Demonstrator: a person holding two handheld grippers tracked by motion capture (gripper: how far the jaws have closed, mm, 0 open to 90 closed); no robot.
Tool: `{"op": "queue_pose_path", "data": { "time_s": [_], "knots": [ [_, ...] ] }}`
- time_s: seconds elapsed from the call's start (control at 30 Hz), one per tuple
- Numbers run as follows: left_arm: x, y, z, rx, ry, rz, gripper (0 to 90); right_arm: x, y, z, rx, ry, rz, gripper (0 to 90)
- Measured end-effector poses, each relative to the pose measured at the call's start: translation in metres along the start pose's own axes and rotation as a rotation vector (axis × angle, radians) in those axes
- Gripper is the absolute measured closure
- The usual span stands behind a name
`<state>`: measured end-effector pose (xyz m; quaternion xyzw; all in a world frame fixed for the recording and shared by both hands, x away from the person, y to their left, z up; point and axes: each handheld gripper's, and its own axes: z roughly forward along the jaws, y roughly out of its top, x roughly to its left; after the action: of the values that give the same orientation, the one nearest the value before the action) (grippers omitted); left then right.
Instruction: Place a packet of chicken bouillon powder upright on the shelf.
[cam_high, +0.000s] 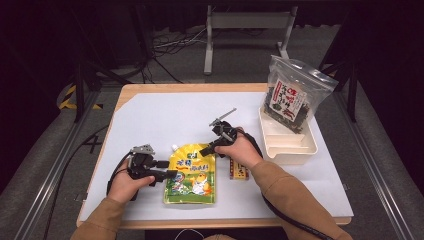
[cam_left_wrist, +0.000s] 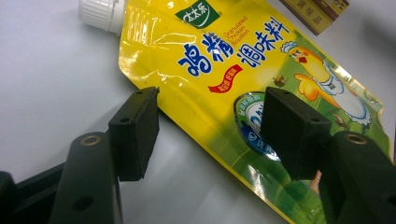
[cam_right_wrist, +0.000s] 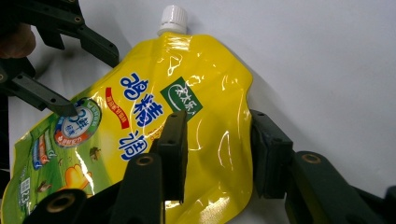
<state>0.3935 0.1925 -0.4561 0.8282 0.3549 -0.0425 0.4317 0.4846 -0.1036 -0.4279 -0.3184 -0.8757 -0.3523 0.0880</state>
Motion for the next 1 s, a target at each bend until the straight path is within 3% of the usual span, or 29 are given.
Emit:
{"op": "queue_pose_path", "data": {
  "time_s": [0.07,0.13,0.2,0.27,0.5,0.8,1.0],
  "knots": [
    [0.000,0.000,0.000,0.000,0.000,-0.001,37.6,-0.001,0.000,0.001,-0.002,0.003,0.009,63.1],
    [0.000,0.000,0.000,-0.002,-0.003,-0.005,37.6,-0.003,-0.001,0.002,0.000,0.005,0.018,70.8],
    [0.000,0.000,0.000,-0.003,-0.001,-0.002,37.9,-0.003,0.000,0.001,0.006,-0.004,0.000,80.0],
    [0.000,0.000,0.000,-0.002,0.001,-0.002,38.0,-0.002,0.001,0.001,0.021,-0.004,-0.007,82.5],
    [-0.002,0.000,0.001,0.003,0.021,0.008,39.4,0.001,0.001,0.003,0.018,0.027,0.013,81.9],
    [-0.002,-0.002,0.001,-0.007,0.032,0.005,42.2,0.002,0.000,0.009,0.030,0.022,0.008,83.7],
    [-0.003,-0.002,0.001,-0.010,0.042,0.004,44.0,0.001,0.000,0.010,0.026,0.041,0.033,85.7]
  ]
}}
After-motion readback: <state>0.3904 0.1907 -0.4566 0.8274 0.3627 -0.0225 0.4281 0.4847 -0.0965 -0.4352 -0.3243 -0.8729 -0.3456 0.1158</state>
